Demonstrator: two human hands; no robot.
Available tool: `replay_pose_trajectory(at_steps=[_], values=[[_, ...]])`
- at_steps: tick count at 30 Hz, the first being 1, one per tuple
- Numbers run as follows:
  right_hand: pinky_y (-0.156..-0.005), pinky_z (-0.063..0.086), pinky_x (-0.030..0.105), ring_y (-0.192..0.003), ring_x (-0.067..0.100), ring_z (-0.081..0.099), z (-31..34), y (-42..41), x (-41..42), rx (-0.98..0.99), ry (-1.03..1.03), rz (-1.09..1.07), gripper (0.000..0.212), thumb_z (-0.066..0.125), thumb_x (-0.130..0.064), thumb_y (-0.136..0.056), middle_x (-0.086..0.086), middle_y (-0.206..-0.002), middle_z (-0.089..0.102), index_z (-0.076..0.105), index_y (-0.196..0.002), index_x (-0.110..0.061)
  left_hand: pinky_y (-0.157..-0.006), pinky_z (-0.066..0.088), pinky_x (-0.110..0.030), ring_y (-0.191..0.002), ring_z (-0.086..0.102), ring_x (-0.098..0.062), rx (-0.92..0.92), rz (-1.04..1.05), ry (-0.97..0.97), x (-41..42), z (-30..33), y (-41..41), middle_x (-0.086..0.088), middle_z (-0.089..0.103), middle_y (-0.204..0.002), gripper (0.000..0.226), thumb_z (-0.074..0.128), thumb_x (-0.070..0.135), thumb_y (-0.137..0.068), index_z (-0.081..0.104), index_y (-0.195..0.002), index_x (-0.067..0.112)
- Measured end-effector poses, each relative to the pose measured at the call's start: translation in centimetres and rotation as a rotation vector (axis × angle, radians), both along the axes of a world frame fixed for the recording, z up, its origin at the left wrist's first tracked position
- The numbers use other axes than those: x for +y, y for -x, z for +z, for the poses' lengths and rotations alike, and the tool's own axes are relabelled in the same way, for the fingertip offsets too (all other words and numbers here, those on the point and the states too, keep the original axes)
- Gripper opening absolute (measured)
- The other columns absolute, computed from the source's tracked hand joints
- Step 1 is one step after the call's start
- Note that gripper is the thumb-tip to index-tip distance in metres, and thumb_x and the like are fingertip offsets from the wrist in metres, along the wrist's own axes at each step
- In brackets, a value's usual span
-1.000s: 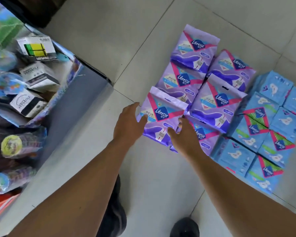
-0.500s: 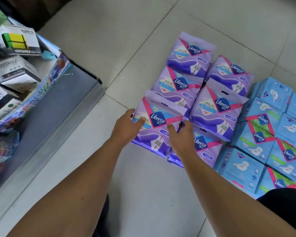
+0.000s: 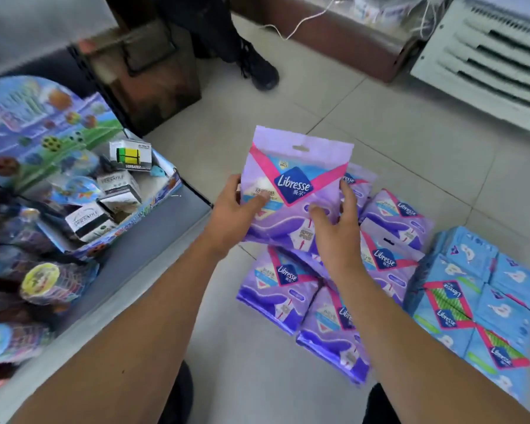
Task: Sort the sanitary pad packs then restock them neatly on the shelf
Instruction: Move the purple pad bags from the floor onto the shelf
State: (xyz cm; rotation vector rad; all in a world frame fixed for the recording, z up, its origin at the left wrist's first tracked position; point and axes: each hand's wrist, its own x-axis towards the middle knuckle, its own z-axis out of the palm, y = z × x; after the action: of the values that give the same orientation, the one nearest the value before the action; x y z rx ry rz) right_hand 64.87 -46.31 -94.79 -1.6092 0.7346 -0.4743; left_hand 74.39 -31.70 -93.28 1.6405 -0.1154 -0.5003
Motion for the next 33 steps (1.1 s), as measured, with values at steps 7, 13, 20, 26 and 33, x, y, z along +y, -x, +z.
replay_pose_trajectory(at_steps=[7,13,20,26,33], values=[[-0.071,0.048,0.007,-0.098,-0.009,0.062,9.6,-3.0,-0.1,-0.203,0.054,0.254,0.054,0.064,-0.016,-0.093,-0.005,-0.126,0.061,0.041,-0.141,-0.023,-0.068,0.058,-0.029,-0.088,0.073,-0.017,-0.118,0.136,0.139,2.3,9.8,-0.5,-0.001,0.073,-0.104,0.034,0.072,0.014,-0.087,0.053,-0.114,0.011],[-0.069,0.056,0.020,-0.095,0.001,0.069,15.7,-5.2,3.3,-0.317,-0.040,0.386,0.051,0.069,-0.021,-0.089,-0.008,-0.116,0.066,0.041,-0.130,-0.033,-0.074,0.059,-0.034,-0.087,0.073,-0.020,-0.179,0.225,0.169,7.5,16.8,-1.6,-0.003,0.074,-0.102,0.026,0.068,0.013,-0.089,0.056,-0.112,0.014],[-0.076,0.058,0.027,-0.100,0.009,0.069,23.1,-9.1,14.2,-0.476,-0.066,0.605,0.041,0.069,-0.021,-0.090,-0.005,-0.117,0.068,0.051,-0.126,-0.023,-0.072,0.058,-0.030,-0.088,0.073,-0.022,-0.383,0.463,0.233,19.0,24.8,0.1,-0.008,0.074,-0.103,0.033,0.064,0.002,-0.089,0.054,-0.120,0.005],[-0.076,0.057,0.031,-0.094,0.009,0.070,28.8,-11.3,27.5,-0.482,0.012,0.933,0.031,0.067,-0.024,-0.086,-0.007,-0.107,0.071,0.056,-0.112,-0.038,-0.066,0.057,-0.029,-0.082,0.072,-0.019,-0.459,0.756,0.138,32.3,29.3,4.3,-0.010,0.073,-0.100,0.027,0.068,0.010,-0.088,0.055,-0.112,0.007],[-0.057,0.049,0.010,-0.079,-0.007,0.067,30.8,-15.4,42.6,-0.468,0.182,1.025,0.032,0.068,-0.029,-0.089,-0.013,-0.104,0.069,0.055,-0.118,-0.028,-0.057,0.051,-0.016,-0.069,0.070,-0.008,-0.536,0.936,-0.013,47.3,30.0,2.3,-0.007,0.071,-0.091,0.029,0.073,0.010,-0.085,0.061,-0.110,0.004]])
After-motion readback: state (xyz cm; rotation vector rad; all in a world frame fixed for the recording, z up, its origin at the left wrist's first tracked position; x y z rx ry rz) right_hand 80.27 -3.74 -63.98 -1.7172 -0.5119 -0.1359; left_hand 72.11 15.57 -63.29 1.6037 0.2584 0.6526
